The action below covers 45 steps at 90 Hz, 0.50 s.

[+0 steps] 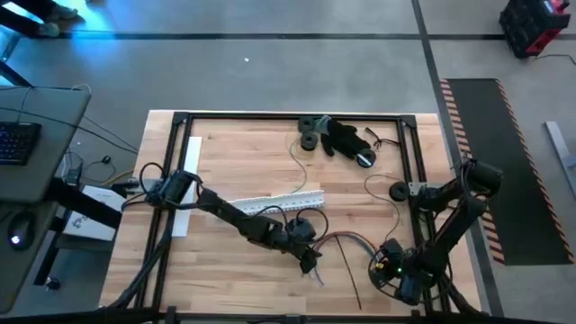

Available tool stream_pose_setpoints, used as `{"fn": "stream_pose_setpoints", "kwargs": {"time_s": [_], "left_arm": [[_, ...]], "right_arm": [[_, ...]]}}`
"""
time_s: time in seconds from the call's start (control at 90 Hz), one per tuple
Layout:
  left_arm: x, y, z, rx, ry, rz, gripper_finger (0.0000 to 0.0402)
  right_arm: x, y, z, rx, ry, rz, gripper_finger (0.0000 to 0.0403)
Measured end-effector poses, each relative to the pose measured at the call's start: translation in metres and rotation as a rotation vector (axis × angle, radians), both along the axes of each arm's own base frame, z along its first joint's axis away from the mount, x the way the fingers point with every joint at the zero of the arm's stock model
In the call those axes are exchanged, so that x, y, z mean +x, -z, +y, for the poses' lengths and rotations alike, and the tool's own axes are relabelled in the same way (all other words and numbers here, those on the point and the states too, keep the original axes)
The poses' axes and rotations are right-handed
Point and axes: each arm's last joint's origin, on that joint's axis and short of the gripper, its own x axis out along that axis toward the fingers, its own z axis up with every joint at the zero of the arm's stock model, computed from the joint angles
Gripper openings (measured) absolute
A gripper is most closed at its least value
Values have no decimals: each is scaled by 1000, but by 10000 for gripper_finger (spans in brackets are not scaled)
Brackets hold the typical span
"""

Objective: Ziptie cables
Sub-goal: Put ziptied cables in a white cable duct

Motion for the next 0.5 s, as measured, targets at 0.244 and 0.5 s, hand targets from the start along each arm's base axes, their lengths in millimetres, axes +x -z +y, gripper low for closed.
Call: {"fn": "stream_pose_setpoints", "kwargs": {"time_s": [0.244, 0.5], "left_arm": [[-2, 0, -3, 31, -28, 0, 231], [2, 2, 5, 141, -127, -47, 232]], "right_arm": [[-1, -43, -5, 14, -16, -40, 3], [2, -53, -5, 57, -12, -92, 1]]}}
